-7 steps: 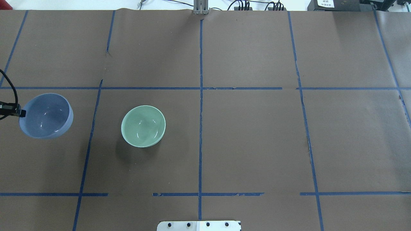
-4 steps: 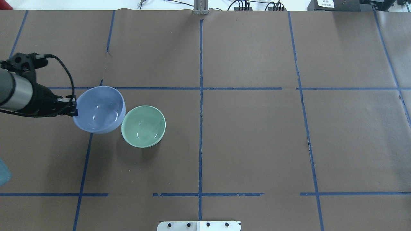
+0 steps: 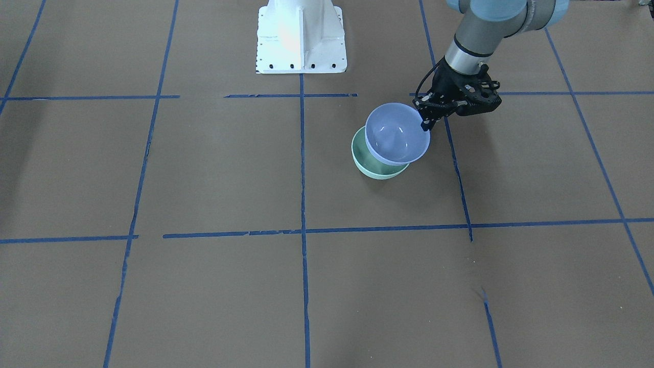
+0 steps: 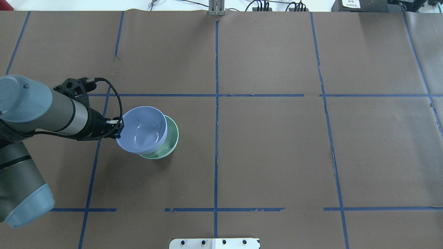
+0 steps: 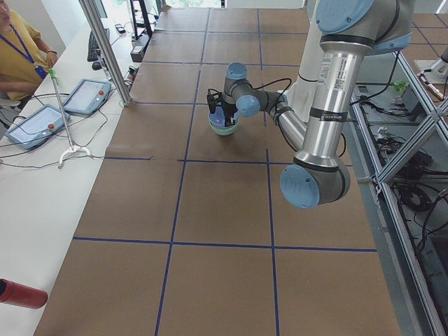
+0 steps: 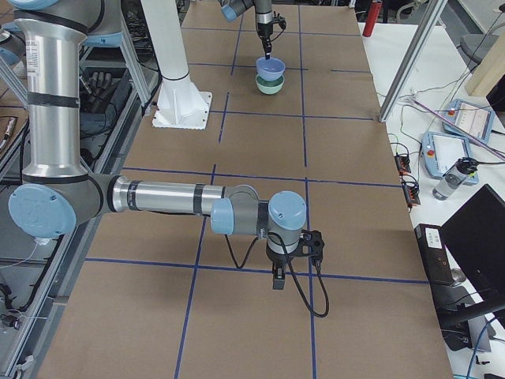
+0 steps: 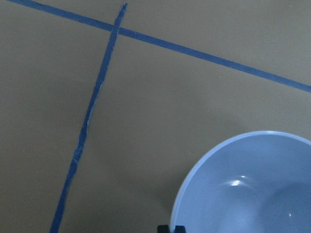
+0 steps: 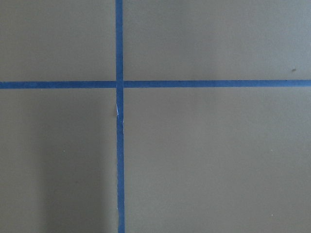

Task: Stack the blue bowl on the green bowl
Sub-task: 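Carry the blue bowl with the left gripper over the green bowl, then lower the blue bowl into the green bowl and open the left gripper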

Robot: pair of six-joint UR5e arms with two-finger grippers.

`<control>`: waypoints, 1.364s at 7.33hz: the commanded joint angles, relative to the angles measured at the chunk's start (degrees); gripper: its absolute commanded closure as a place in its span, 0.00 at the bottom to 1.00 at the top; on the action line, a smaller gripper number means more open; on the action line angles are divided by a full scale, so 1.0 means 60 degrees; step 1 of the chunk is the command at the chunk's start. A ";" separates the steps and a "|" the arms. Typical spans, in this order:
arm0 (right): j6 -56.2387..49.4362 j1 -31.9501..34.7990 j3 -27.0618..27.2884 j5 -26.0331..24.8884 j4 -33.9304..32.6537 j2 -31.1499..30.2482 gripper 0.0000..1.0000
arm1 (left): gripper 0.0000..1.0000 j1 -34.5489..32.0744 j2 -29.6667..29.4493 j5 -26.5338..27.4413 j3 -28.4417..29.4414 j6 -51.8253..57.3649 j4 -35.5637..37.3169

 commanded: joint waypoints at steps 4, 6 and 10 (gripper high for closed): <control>0.0000 0.0000 0.0000 -0.0002 0.0008 0.0000 0.00 | 1.00 0.0473 -0.0461 0.0306 0.0795 -0.0209 -0.0042; 0.0000 0.0000 0.0000 -0.0002 0.0008 0.0000 0.00 | 1.00 0.0488 -0.0476 0.0306 0.0796 -0.0195 -0.0042; 0.0000 0.0000 0.0000 -0.0002 0.0008 0.0000 0.00 | 0.00 -0.0021 -0.0243 0.0059 0.0241 0.1214 0.0059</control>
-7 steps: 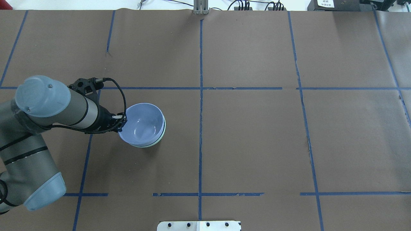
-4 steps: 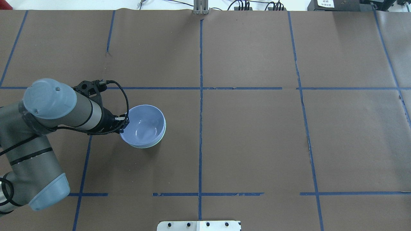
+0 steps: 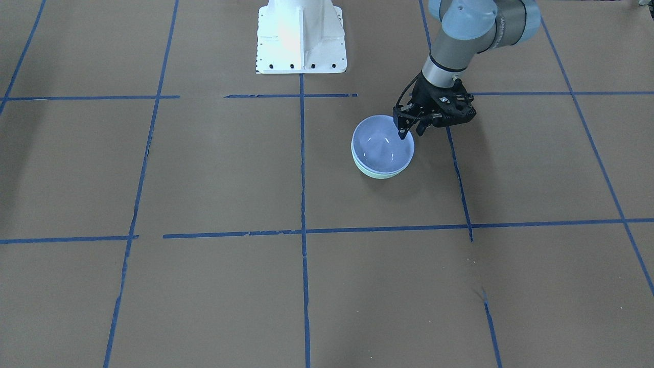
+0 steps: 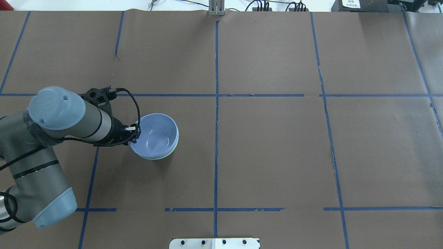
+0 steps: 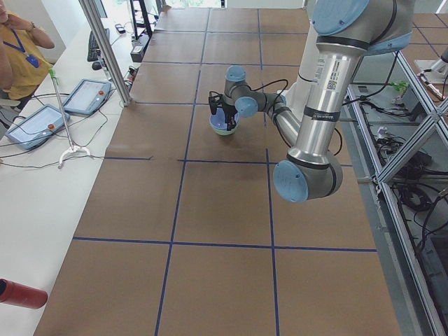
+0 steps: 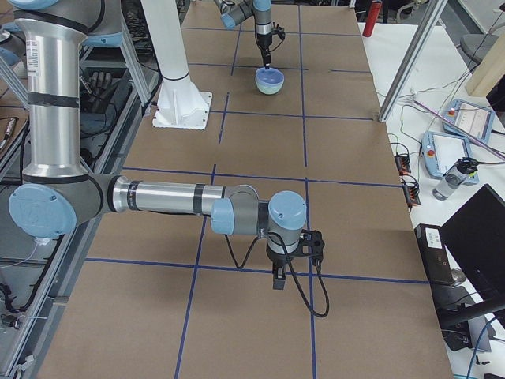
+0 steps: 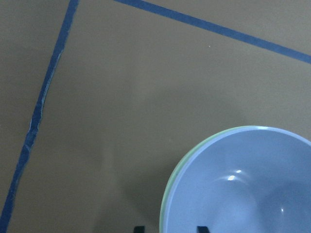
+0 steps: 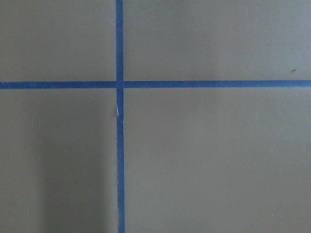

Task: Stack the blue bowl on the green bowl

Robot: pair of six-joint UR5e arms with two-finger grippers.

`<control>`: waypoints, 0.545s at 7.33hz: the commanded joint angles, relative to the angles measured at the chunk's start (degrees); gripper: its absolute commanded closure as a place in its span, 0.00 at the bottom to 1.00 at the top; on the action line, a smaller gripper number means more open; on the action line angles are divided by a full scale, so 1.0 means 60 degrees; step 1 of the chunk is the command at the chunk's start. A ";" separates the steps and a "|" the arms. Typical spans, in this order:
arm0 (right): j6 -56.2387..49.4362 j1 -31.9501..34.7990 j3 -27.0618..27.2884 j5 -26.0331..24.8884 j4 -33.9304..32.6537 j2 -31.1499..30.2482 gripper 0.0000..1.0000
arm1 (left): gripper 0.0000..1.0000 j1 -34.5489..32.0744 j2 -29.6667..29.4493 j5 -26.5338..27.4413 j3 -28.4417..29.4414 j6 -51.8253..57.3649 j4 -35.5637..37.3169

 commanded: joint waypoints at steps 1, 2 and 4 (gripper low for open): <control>0.0000 0.0000 0.0000 -0.0001 0.0000 0.0000 0.00 | 0.00 -0.1247 0.0635 -0.1281 -0.0244 0.2369 0.0080; 0.0000 0.0000 0.0000 -0.0001 0.0000 0.0000 0.00 | 0.00 -0.2373 0.1220 -0.1988 -0.0244 0.4457 0.0080; 0.0000 0.0000 0.0000 -0.0001 -0.0014 0.0000 0.00 | 0.00 -0.4089 0.2523 -0.2329 -0.0230 0.8544 0.0109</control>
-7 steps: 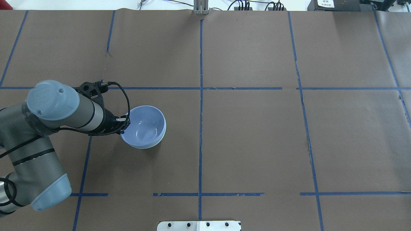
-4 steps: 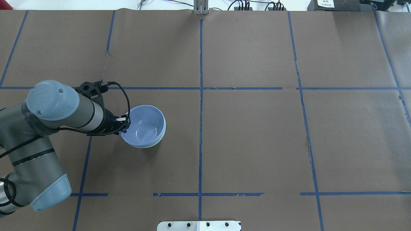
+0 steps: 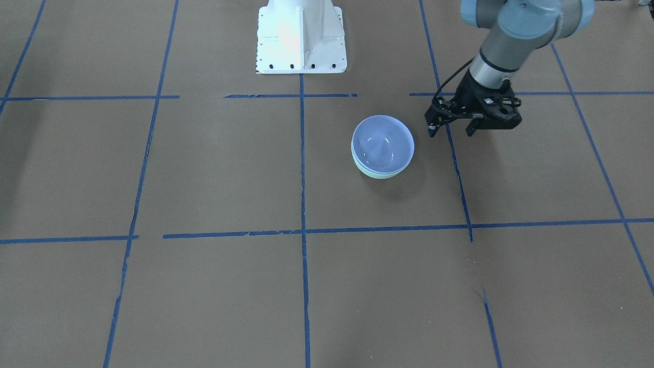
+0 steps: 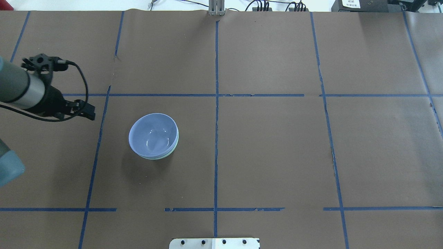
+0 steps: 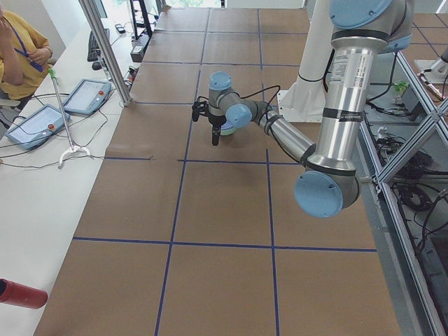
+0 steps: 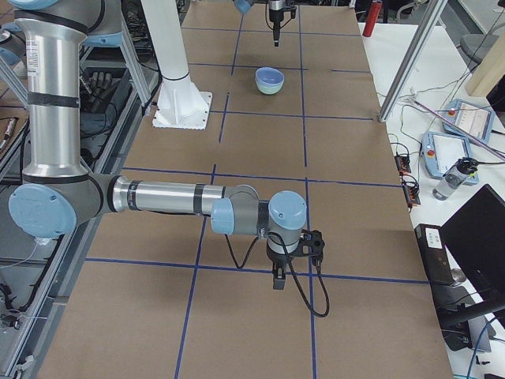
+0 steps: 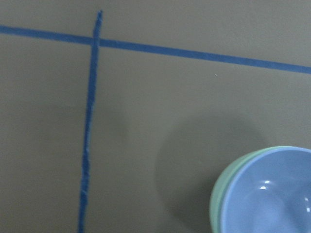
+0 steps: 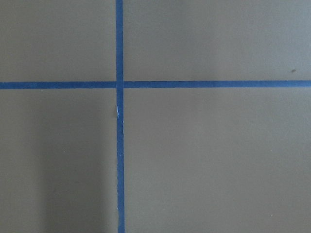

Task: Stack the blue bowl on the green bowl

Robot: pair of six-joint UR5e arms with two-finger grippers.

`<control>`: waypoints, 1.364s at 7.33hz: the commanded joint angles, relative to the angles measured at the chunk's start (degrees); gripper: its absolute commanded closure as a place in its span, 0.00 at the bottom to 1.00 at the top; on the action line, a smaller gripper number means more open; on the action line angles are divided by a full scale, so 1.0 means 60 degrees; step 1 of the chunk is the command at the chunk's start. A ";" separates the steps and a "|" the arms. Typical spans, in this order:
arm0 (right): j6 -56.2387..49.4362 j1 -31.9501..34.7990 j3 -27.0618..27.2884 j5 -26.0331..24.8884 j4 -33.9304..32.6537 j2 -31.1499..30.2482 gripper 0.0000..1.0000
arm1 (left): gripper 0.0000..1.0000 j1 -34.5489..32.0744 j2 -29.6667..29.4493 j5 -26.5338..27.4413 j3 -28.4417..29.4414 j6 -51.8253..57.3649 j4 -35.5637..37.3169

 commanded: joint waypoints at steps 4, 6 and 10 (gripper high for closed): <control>0.0000 0.0000 0.0000 0.0000 -0.0011 0.0000 0.00 | 0.00 -0.5613 0.3357 -0.1332 0.1151 0.9408 0.0046; 0.0000 0.0000 0.0000 0.0000 0.0003 0.0000 0.00 | 0.00 -0.6121 0.3565 -0.2052 0.1593 0.9564 0.0032; 0.0000 0.0000 0.0000 0.0000 0.0003 0.0000 0.00 | 0.00 -0.6136 0.3536 -0.1950 0.2281 0.9564 -0.0099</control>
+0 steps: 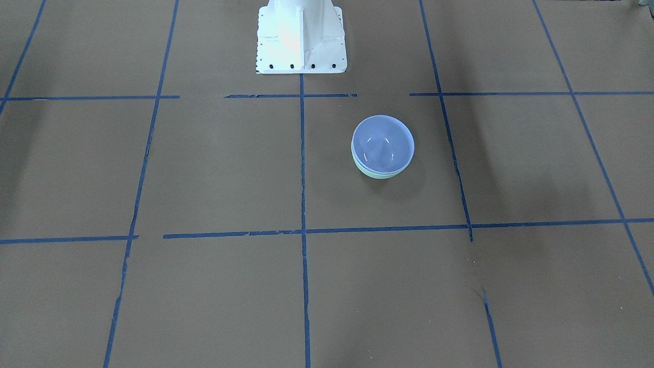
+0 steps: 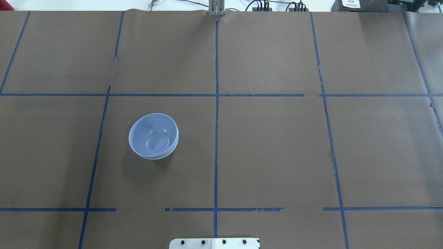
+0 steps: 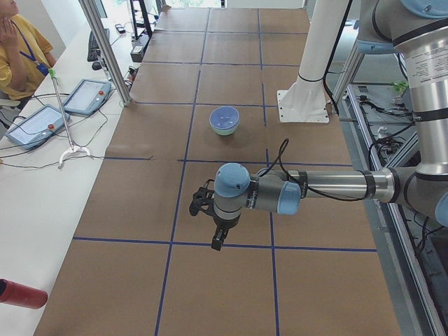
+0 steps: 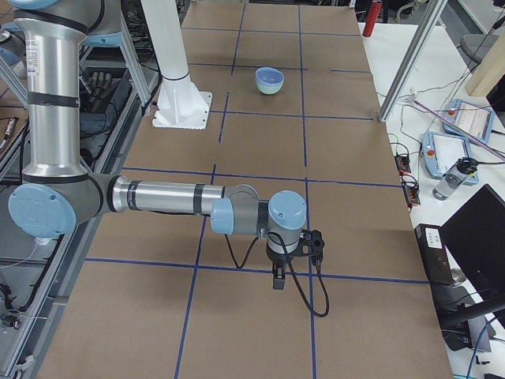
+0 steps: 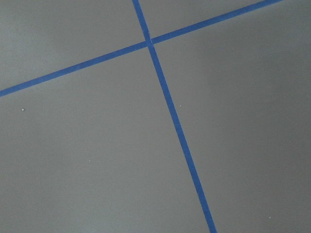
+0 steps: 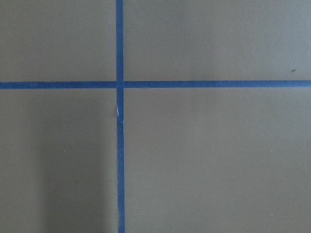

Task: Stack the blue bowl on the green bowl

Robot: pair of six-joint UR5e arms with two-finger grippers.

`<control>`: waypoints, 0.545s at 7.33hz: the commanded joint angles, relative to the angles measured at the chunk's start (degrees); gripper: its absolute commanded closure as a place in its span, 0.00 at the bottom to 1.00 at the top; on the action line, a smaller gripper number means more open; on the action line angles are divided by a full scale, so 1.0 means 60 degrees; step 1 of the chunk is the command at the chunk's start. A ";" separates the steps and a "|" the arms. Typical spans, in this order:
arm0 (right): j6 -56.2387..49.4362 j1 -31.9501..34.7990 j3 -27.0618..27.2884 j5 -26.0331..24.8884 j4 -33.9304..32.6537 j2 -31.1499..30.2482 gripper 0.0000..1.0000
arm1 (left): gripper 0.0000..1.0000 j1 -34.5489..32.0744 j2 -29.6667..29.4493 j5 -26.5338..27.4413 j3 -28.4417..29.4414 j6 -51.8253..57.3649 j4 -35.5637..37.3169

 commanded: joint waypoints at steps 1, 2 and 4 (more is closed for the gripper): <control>0.0000 0.0000 0.0000 -0.0001 0.0000 0.0000 0.00 | 0.00 -0.0007 -0.0026 0.0027 0.0268 0.0003 -0.0066; 0.0000 0.0000 0.0000 -0.0001 0.0000 0.0000 0.00 | 0.00 -0.0007 -0.0040 0.0027 0.0210 0.0003 -0.0080; 0.0000 0.0000 0.0000 0.0013 -0.0001 0.0000 0.00 | 0.00 -0.0007 -0.0070 0.0027 0.0253 0.0003 -0.0081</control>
